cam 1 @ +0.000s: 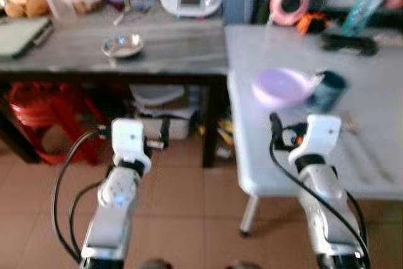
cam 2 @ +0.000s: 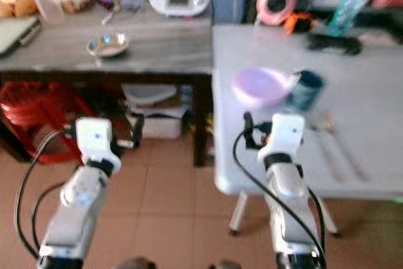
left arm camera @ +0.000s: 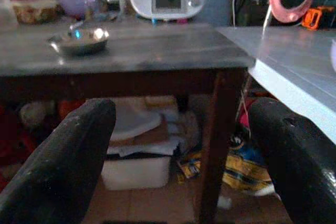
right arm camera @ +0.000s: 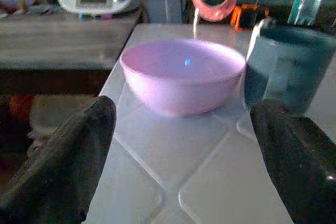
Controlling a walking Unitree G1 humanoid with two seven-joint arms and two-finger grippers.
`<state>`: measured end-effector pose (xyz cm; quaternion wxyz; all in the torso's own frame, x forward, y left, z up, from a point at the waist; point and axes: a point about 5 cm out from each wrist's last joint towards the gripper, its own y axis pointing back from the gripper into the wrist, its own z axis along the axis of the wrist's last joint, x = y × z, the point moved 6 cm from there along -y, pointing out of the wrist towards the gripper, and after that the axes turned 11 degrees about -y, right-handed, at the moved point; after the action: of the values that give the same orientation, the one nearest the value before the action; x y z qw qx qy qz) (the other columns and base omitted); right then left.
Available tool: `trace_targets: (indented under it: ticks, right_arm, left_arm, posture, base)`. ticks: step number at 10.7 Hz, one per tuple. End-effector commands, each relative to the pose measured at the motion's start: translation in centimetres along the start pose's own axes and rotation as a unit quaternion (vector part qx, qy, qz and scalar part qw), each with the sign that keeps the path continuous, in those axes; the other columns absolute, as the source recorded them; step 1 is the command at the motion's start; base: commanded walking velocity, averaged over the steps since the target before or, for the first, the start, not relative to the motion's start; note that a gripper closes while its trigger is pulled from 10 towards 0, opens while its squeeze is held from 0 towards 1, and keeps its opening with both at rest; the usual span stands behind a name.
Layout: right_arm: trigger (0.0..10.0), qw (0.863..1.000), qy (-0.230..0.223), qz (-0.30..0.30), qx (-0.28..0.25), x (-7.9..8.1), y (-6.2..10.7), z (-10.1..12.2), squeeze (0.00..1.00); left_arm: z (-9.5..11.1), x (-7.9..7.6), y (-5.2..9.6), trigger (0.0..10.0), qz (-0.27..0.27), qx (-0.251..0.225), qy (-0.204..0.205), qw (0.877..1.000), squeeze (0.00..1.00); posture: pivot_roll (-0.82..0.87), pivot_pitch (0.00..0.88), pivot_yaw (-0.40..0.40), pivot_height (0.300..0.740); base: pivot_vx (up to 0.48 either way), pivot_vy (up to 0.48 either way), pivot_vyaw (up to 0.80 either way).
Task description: Setting the table
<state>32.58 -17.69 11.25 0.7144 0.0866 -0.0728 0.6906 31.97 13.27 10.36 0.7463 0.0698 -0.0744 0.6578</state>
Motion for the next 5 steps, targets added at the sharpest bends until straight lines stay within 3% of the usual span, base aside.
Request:
trace_targets:
  ticks: [1, 5]
  right_arm:
    - [10.0, 1.000, 0.001, 0.018, -0.009, 0.83, 0.10, 0.53, 0.00]
    - [10.0, 0.999, 0.007, 0.031, -0.013, 1.32, 0.24, 0.61, 0.00]
  left_arm:
    - [0.21, 0.35, 0.22, 10.0, -0.001, -0.001, -0.003, 1.000, 0.00]
    - [0.16, 0.73, 0.44, 10.0, 0.009, -0.001, -0.009, 1.000, 0.00]
  posture:
    - [0.00, 0.000, 0.018, 0.740]
    - [0.01, 0.000, 0.013, 0.740]
  base:
    - [0.262, -0.375, 0.00]
    - [0.265, -0.370, 0.00]
